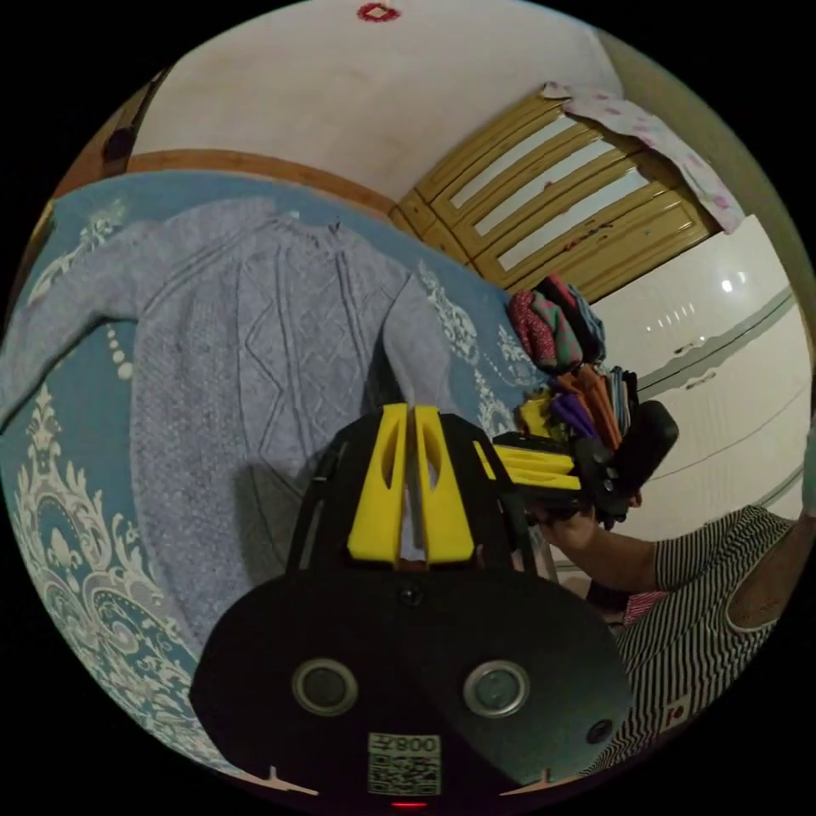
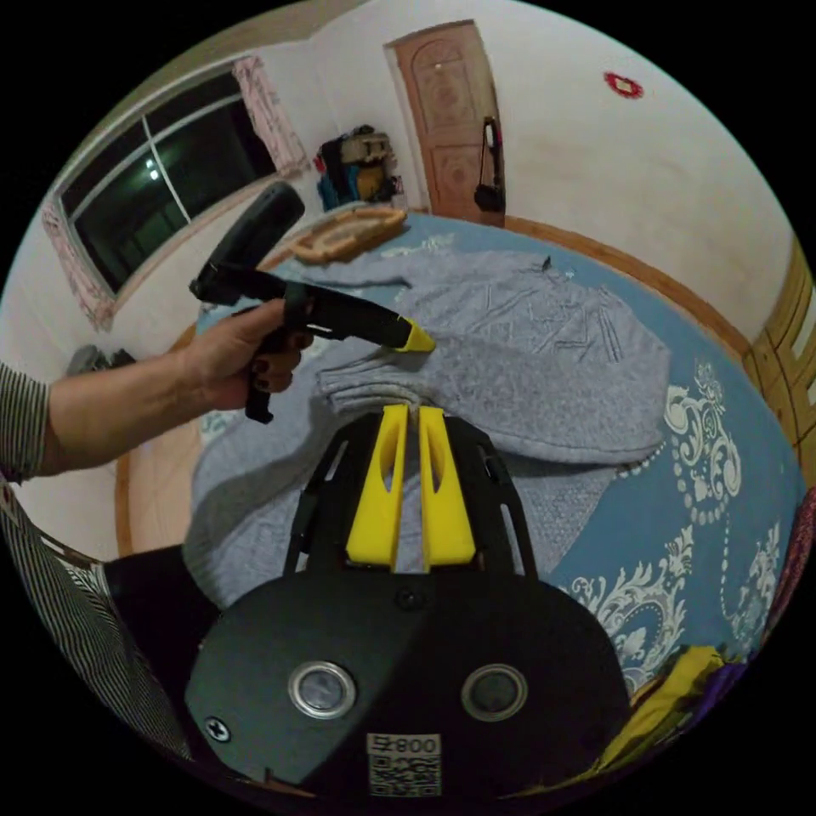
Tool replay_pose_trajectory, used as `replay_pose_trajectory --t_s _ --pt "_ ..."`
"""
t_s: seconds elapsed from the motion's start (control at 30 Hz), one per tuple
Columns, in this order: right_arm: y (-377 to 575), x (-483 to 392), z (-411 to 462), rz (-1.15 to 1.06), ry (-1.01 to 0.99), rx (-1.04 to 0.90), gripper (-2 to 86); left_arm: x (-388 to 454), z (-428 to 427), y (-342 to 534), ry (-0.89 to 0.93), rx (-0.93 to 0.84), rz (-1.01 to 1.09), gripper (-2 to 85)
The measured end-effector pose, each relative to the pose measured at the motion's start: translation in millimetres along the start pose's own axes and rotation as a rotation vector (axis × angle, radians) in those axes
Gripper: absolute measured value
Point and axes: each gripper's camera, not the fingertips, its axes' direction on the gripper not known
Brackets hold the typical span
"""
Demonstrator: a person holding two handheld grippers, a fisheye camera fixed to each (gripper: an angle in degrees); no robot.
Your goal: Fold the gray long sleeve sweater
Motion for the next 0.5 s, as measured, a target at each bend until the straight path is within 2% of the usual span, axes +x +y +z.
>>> replay_pose_trajectory --t_s 0.23,0.5 --pt "-37 -18 -2 -0.03 -0.113 0.104 2.2 -17 -62 -3 -0.048 0.051 0.032 1.4" --pt "-63 -25 75 -0.044 -0.16 0.006 2.5 -104 -54 33 -0.156 -0.008 -0.091 1.4"
